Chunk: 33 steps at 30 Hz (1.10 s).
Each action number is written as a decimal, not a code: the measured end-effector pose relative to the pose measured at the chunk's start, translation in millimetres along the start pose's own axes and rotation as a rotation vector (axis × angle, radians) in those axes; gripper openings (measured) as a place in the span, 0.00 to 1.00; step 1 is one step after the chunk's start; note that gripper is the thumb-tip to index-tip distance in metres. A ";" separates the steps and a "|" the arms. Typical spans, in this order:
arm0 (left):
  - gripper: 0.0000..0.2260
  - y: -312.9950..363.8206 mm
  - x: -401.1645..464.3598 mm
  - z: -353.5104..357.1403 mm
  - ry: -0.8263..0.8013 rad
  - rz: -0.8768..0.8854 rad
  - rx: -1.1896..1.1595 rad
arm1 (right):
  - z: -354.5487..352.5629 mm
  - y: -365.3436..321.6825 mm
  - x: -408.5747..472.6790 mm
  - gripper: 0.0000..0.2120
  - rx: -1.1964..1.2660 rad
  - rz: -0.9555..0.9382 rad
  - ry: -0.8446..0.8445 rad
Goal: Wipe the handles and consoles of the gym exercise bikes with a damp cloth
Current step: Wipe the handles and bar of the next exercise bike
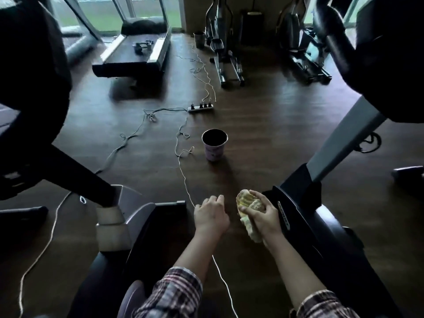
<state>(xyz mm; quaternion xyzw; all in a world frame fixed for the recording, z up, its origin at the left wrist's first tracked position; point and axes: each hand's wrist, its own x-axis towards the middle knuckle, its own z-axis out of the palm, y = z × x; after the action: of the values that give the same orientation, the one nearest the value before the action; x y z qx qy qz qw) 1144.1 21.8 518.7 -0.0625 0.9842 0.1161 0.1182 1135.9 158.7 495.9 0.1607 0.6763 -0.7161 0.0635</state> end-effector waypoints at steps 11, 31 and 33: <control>0.16 -8.1 109.7 -2.6 -0.129 0.096 0.184 | 31.2 1.7 87.4 0.23 0.009 0.095 0.058; 0.16 35.7 347.0 -45.4 -0.160 0.175 0.188 | 55.5 -59.9 315.6 0.22 0.078 0.099 0.115; 0.16 41.3 367.0 -51.7 -0.147 0.175 0.179 | 55.2 -70.5 334.9 0.22 0.086 0.098 0.102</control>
<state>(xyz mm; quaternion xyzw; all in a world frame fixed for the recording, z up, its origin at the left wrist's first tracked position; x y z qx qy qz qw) 772.8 14.1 485.6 0.0430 0.9810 0.0418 0.1843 791.3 151.9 458.8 0.2324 0.6386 -0.7313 0.0572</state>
